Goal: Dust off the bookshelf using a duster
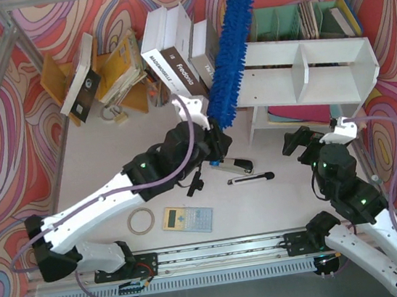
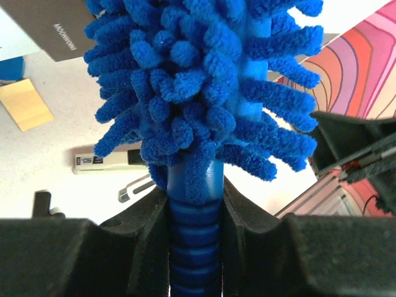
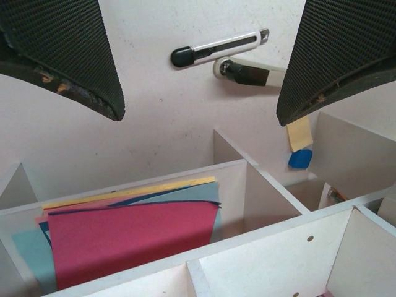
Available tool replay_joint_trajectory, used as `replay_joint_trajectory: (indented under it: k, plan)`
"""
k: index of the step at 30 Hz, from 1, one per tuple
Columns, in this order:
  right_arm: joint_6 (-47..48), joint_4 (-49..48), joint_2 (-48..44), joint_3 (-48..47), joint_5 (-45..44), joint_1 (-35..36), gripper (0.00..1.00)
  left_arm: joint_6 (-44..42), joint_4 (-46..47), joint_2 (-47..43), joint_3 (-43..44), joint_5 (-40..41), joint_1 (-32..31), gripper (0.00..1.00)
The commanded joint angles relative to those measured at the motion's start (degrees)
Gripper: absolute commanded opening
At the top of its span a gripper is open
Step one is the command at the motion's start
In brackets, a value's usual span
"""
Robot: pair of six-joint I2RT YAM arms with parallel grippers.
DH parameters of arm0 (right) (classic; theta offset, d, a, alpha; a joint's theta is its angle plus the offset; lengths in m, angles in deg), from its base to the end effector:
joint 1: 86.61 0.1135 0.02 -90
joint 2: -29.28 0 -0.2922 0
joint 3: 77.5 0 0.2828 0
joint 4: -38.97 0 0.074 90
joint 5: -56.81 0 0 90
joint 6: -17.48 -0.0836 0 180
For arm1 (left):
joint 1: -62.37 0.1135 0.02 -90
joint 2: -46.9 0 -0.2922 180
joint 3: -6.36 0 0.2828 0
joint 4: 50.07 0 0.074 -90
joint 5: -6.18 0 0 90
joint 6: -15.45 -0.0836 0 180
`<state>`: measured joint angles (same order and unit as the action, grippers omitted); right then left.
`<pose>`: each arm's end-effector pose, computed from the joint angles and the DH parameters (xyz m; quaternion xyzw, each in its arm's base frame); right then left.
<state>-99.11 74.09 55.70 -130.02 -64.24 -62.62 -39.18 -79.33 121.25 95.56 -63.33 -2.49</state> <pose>0.1601 0.0241 0.3451 0.1904 0.7286 0.0832 0.6526 0.1803 -0.3153 0.4294 0.0925 0.7797 -0.3726 0.4946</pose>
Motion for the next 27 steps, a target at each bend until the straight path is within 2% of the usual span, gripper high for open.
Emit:
replay_joint_trajectory:
  k: [1, 7, 14, 22, 27]
  plan:
    - [-2.35, 3.08, -0.39, -1.40, -1.74, 0.03, 0.99, 3.86, -6.48, 5.80, 8.76, 3.51, -0.67, 0.00]
    - [-2.90, 3.57, -2.79, -1.26, -1.72, 0.06, 0.99, 7.06, -15.13, 14.81, 21.52, 7.78, -1.67, 0.00]
    - [-3.64, 5.94, -3.39, -3.18, -2.79, 0.07, 0.99, 9.74, -21.99, 22.16, 30.77, 8.53, -1.74, 0.00]
    - [-3.58, 8.53, -4.25, -7.71, -3.95, 0.05, 0.99, 8.73, -27.42, 30.88, 42.37, 4.73, -2.18, 0.00]
    - [-2.22, 9.48, -5.52, -10.95, -5.39, 0.14, 0.99, 7.00, -27.77, 35.57, 48.24, 1.35, -3.53, 0.00]
